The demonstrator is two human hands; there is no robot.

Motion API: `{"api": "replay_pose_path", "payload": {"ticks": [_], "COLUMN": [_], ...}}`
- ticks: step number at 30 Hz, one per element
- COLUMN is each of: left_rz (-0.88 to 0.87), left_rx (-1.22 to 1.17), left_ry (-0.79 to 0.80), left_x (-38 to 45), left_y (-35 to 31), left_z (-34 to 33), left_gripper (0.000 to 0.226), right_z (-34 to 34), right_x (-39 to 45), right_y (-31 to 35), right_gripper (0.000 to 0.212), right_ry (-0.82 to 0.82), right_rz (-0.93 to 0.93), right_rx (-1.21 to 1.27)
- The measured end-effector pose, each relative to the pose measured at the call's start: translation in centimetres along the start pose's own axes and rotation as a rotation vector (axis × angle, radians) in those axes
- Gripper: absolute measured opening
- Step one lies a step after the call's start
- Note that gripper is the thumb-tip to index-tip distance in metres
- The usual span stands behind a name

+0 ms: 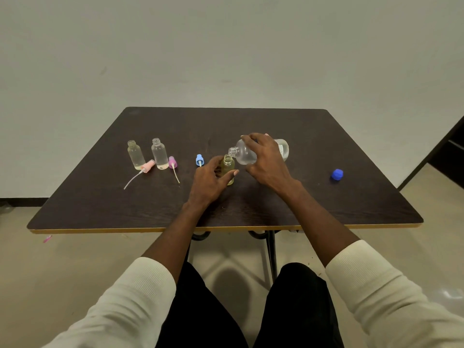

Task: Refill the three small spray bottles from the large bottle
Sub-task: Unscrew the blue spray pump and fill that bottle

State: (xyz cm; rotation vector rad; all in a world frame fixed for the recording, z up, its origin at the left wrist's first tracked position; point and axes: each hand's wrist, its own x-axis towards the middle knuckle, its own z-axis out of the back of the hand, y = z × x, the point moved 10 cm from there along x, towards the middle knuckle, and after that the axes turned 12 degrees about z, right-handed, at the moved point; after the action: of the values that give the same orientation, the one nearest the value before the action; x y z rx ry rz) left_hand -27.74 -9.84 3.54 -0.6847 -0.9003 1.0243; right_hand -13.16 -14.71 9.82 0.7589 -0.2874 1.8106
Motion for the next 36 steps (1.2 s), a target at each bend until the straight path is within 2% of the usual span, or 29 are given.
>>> {"api": "replay_pose_path", "payload": {"ticks": [17,36], "left_rz": [0.008,0.015], "left_rx": [-0.004,-0.003], "left_ry": [-0.004,-0.001], "left_x": [-0.1,-0.2], "left_y": [0.0,-0.1], "left_z": [0.1,0.1], "left_gripper": [0.053,0.051], "right_z": [0.5,0.9], "right_x": [0.8,1.2], "right_y": [0.8,1.2], "right_gripper": [0.063,0.064], "right_ry": [-0.035,-0.069], "right_rz": [0.091,0.112], "right_rx": [-0.046,-0.051]}}
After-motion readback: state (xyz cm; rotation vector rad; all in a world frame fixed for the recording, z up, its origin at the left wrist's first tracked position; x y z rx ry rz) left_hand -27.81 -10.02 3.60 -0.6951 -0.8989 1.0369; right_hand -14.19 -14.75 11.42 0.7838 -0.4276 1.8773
